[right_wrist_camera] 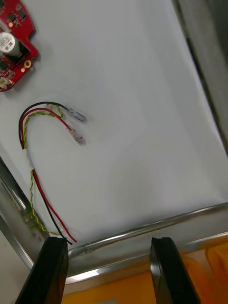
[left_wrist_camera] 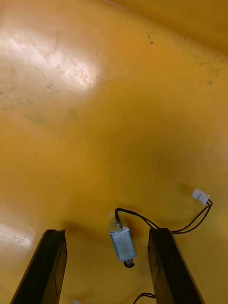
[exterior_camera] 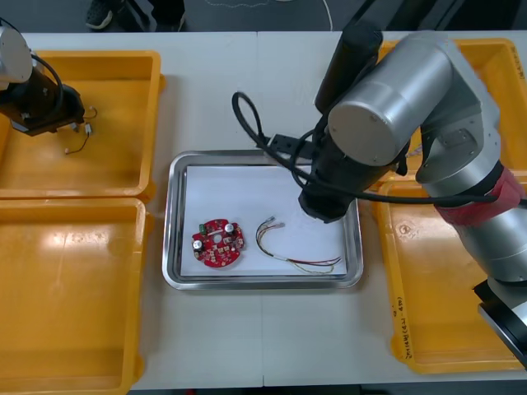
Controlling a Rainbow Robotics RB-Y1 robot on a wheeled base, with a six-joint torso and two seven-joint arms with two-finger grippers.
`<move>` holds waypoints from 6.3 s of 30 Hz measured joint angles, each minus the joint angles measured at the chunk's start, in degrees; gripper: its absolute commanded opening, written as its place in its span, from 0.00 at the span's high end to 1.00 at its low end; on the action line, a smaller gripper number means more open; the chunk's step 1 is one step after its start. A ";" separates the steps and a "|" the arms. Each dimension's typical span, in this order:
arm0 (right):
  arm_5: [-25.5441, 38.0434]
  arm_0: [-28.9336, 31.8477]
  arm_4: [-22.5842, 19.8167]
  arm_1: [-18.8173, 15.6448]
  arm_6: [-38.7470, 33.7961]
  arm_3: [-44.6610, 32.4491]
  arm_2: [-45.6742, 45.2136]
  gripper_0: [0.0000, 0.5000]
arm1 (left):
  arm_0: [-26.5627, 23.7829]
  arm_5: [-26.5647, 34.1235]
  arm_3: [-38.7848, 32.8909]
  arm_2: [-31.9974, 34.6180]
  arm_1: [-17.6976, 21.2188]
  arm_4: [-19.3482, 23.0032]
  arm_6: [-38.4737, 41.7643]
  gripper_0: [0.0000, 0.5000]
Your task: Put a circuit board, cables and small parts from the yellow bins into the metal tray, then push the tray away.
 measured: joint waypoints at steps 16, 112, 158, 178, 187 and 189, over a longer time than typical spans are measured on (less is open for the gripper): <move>0.20 -2.27 -3.59 -3.38 -17.58 0.14 -9.42 0.00 | -0.09 -2.24 2.17 0.00 -1.42 -0.87 -0.02 0.00; -21.78 -6.57 11.36 -5.08 -78.35 41.18 -22.51 0.00 | 10.24 46.81 -65.51 2.07 -10.72 -5.08 30.95 1.00; -31.09 -9.34 9.64 -5.08 -79.00 53.58 -20.25 0.15 | 14.94 31.42 -50.93 -7.64 -18.35 -11.75 30.28 1.00; -32.26 -10.23 8.51 -5.08 -78.99 55.05 -19.61 1.00 | 16.66 29.24 -50.82 -7.65 -18.67 -13.45 29.62 0.31; -30.78 -12.00 8.69 -5.18 -78.95 56.07 -19.57 1.00 | 16.66 29.22 -50.82 -7.65 -18.69 -13.67 29.61 0.00; -29.72 -12.77 9.15 -5.27 -78.89 56.09 -19.49 1.00 | 16.66 29.36 -50.91 -7.65 -18.69 -13.76 29.61 0.00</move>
